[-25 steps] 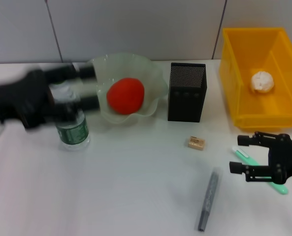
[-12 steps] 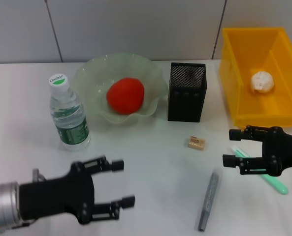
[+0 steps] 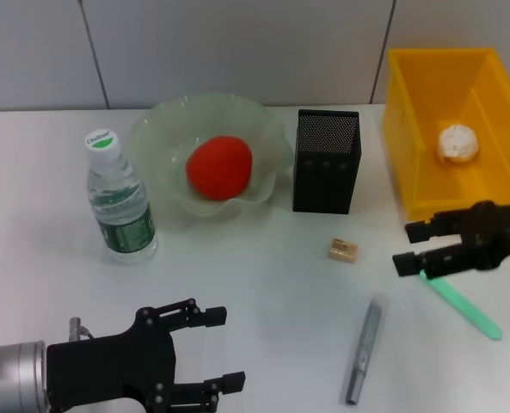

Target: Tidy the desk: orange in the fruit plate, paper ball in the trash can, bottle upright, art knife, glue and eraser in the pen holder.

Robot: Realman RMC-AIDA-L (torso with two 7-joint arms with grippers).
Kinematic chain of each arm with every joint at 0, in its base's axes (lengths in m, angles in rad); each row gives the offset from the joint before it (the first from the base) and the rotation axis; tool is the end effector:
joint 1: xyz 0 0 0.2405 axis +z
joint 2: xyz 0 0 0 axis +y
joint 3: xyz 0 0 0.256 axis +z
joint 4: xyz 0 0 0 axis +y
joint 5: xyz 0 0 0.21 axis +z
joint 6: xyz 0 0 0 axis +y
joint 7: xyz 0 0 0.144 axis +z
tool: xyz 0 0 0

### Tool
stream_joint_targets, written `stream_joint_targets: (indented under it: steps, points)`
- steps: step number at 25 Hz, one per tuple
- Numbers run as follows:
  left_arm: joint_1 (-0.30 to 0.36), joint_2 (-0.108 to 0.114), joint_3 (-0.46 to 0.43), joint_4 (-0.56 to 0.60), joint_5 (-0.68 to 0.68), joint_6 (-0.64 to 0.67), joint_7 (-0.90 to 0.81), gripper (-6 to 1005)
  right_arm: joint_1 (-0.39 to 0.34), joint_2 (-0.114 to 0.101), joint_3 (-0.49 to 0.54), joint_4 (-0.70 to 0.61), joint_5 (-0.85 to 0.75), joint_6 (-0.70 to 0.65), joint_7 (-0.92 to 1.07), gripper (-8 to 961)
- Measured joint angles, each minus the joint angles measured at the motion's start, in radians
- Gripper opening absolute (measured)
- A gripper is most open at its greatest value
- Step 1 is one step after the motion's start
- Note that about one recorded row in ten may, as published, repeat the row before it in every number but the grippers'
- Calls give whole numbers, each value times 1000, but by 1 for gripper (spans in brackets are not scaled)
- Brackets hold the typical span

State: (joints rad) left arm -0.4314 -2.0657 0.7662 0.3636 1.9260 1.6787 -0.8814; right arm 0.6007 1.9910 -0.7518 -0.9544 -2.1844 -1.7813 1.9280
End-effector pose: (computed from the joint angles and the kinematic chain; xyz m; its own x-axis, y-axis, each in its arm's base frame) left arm -0.2840 0.2545 -0.0434 0.7976 0.1563 0.5826 0.2490 -0.9650 -0.0821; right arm 0.2330 0.3443 0.0615 0.7789 -0.5743 -0.2519 -0.5979 -0.8013 -0.0219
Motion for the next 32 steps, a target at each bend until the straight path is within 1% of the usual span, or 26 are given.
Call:
stream_joint_targets:
  steps: [1, 2, 3, 4, 6, 7, 8, 11, 12, 13, 15, 17, 20, 22, 28, 31, 32]
  points:
    - [0, -1, 2, -1, 0, -1, 2, 808, 13, -8, -31, -32, -13, -2, 61, 698]
    - [1, -1, 2, -3, 1, -5, 18, 808, 47, -23, -81, -78, -51, -12, 180, 697]
    - [1, -1, 2, -3, 1, -5, 18, 808, 47, -23, -81, -78, -51, -12, 180, 697]
    - [-1, -1, 2, -8, 1, -11, 24, 808, 73, -31, -103, -96, -79, -22, 234, 696]
    - [-3, -1, 2, -12, 1, -16, 24, 808, 118, -36, -123, -112, -133, -38, 301, 695]
    - [-5, -1, 2, -13, 1, -19, 24, 808, 172, -36, -131, -118, -215, -47, 366, 694]
    - [-5, -1, 2, -14, 1, -20, 24, 808, 172, -36, -131, -118, -215, -47, 366, 693]
    - [-8, -2, 2, -14, 1, -22, 25, 808, 234, -30, -133, -116, -328, -49, 439, 692]
    - [-9, -2, 2, -14, 1, -22, 25, 808, 268, -26, -134, -109, -393, -49, 484, 691]
    - [-9, -2, 2, -14, 1, -22, 25, 808, 268, -26, -134, -109, -393, -49, 484, 690]
    - [-10, -2, 2, -14, -1, -23, 25, 808, 294, -20, -144, -105, -442, -49, 517, 689]
    - [-14, -2, 2, -14, -2, -28, 25, 808, 315, -11, -188, -104, -480, -46, 546, 688]
    - [-16, -2, 2, -14, -2, -33, 25, 807, 320, -7, -213, -100, -485, -41, 553, 686]
    - [-22, -2, 2, -14, -1, -40, 16, 807, 334, -4, -226, -67, -488, -28, 556, 685]
    - [-23, -2, 2, -14, -1, -47, 15, 807, 342, -2, -257, -35, -492, 3, 557, 681]
    - [-23, -2, 2, -14, -1, -47, 15, 807, 342, 10, -288, -32, -533, 31, 569, 679]
    - [-24, -2, 2, -14, -1, -50, 15, 807, 346, 26, -297, -28, -586, 59, 576, 678]
